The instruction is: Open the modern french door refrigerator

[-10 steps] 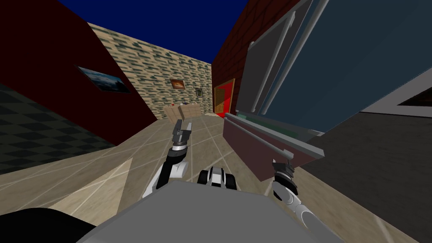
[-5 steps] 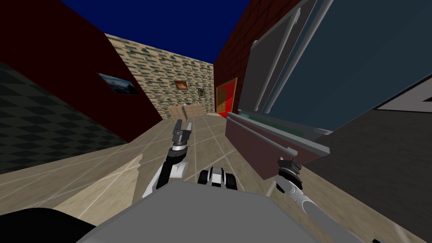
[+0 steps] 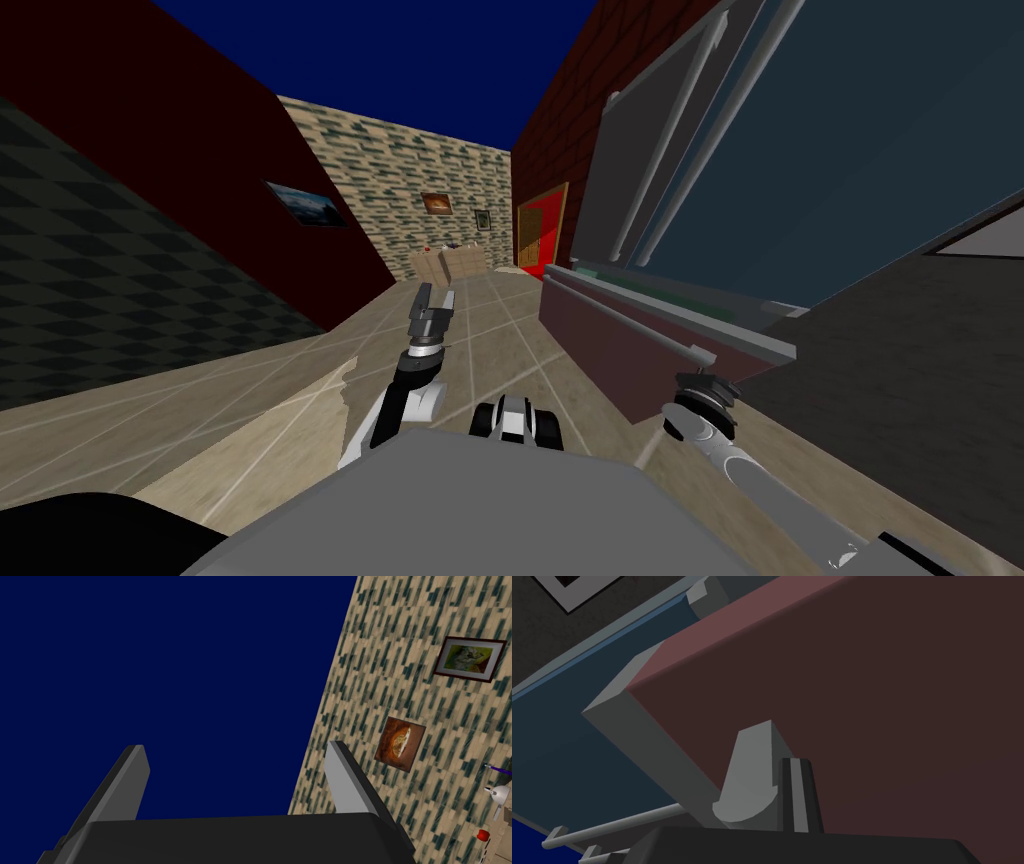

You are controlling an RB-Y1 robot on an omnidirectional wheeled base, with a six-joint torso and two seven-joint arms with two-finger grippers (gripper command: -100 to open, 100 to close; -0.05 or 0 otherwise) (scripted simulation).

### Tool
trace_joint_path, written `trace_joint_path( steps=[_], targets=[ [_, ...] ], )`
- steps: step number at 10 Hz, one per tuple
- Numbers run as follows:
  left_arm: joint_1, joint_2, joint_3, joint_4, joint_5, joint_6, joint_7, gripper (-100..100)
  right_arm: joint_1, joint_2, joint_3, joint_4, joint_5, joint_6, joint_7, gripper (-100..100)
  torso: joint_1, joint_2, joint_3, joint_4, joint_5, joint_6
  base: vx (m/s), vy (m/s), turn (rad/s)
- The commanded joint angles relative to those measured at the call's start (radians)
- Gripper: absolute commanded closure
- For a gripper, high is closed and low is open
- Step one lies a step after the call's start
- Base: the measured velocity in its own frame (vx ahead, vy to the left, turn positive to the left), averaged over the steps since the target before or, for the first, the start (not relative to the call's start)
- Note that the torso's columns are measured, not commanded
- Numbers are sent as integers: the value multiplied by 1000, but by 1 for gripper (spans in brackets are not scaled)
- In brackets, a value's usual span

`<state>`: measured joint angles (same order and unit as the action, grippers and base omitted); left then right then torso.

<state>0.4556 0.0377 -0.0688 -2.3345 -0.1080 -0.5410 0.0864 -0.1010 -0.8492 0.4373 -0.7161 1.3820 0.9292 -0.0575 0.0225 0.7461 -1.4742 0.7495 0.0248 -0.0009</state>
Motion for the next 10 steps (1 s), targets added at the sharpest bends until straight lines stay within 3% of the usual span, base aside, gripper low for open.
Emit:
trace_joint_path(
  steps=[1, 3, 4, 5, 10],
  targets=[
    [0, 0, 0, 0, 0, 0, 0, 0, -65, -18, 11, 68, 6, 12, -61, -100, 1, 0, -1, 1, 2, 0, 23, -18, 2],
    [0, 0, 0, 0, 0, 0, 0, 0, -81, -18, 11, 99, 6, 12, -61, -100, 7, 4, 2, 2, 4, -1, 14, -14, -5],
    [0, 0, 0, 0, 0, 0, 0, 0, -72, 3, 22, 107, 7, -7, -65, -100, 8, 6, 4, 2, 3, -1, 9, -12, 1],
    [0, 0, 0, 0, 0, 0, 0, 0, -69, 12, 26, 114, 7, -12, -71, 0, 5, 6, 4, 0, -1, 0, 4, -8, -8],
    [0, 0, 0, 0, 0, 0, 0, 0, -50, 39, 37, 117, 3, -37, -70, 0, -13, -4, 0, -7, -15, 1, 0, 0, 0]
  ],
)
